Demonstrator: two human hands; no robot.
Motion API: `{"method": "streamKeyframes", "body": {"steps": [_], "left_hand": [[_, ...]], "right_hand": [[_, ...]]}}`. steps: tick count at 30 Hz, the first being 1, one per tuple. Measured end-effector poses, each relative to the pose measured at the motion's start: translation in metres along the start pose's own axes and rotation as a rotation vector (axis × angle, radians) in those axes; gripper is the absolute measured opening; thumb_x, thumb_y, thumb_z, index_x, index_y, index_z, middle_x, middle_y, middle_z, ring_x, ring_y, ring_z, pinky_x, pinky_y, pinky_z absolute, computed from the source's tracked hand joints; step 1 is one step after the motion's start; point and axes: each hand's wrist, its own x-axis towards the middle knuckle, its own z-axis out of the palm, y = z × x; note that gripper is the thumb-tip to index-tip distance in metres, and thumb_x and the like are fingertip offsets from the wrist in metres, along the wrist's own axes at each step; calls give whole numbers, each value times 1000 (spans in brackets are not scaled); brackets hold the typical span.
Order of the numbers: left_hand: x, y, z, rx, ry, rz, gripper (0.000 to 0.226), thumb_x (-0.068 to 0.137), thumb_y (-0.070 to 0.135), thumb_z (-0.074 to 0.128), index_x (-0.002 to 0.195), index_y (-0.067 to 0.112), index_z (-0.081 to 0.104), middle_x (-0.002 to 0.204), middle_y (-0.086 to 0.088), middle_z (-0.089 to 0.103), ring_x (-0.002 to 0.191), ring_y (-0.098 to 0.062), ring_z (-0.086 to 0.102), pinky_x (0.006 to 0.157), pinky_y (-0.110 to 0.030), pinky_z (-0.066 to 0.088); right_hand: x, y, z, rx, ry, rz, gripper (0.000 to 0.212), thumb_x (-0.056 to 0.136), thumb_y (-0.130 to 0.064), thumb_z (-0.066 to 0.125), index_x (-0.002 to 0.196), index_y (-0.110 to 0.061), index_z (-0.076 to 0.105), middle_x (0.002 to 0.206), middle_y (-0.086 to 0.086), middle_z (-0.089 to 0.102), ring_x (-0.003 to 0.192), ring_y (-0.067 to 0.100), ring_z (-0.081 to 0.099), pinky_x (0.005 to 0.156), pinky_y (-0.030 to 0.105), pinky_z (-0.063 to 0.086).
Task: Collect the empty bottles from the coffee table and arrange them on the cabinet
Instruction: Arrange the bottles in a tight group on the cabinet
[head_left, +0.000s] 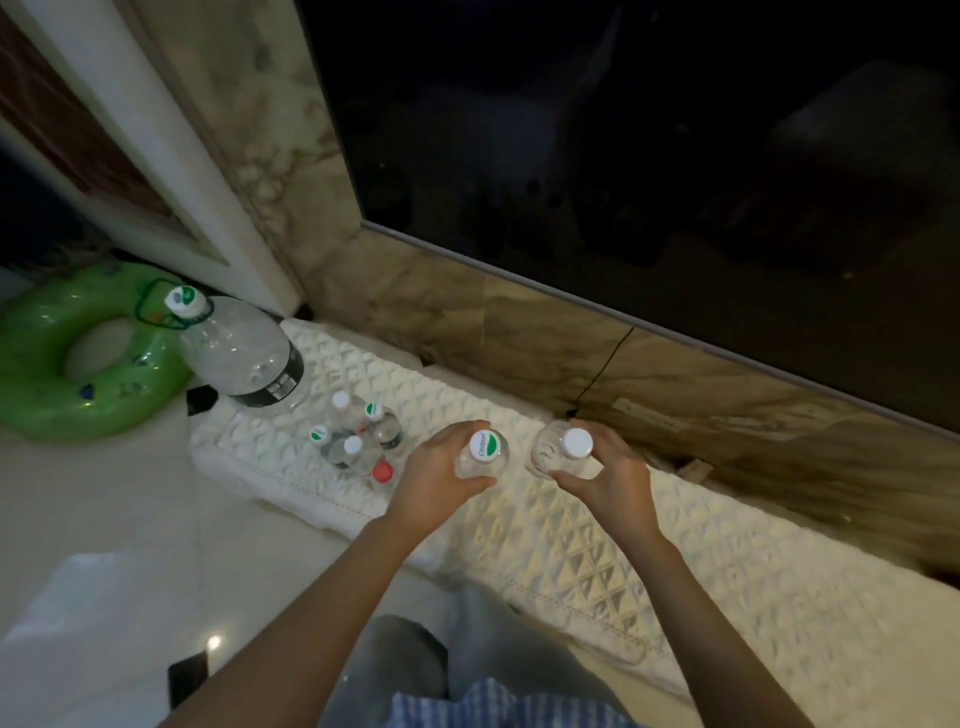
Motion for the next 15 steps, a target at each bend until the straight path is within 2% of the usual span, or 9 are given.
{"method": "streamKeyframes", "body": {"steps": [2,6,12,15], "left_hand": [[12,-9,-6,22,-23,6,62,65,21,84,122,19,57,122,5,61,108,2,51,91,1,30],[38,-35,-20,54,-85,20,62,65,21,84,121,15,58,121,0,62,108,-10,58,93,-12,38],[74,-85,-41,120,-186,47,65,63,26,85,121,20,57,121,1,62,103,-3,53,90,-11,35],[86,-112,-52,122,-246,73,63,64,28,85,120,20,58,119,1,63,105,-9,57,90,-13,36]], "right_hand": [[10,-3,8,-28,-16,15,60,64,-25,85,119,-17,61,124,0,60,111,20,57,85,25,43],[25,-12,28,-49,-9,67,65,63,-27,86,121,-20,60,125,-2,60,112,16,56,85,20,37],[38,-30,70,-28,-45,149,64,67,-26,83,125,-22,57,129,-6,57,118,13,53,94,20,40],[41,-41,93,-47,-15,224,64,65,-24,84,124,-19,58,128,-4,58,117,15,54,95,23,42]]}}
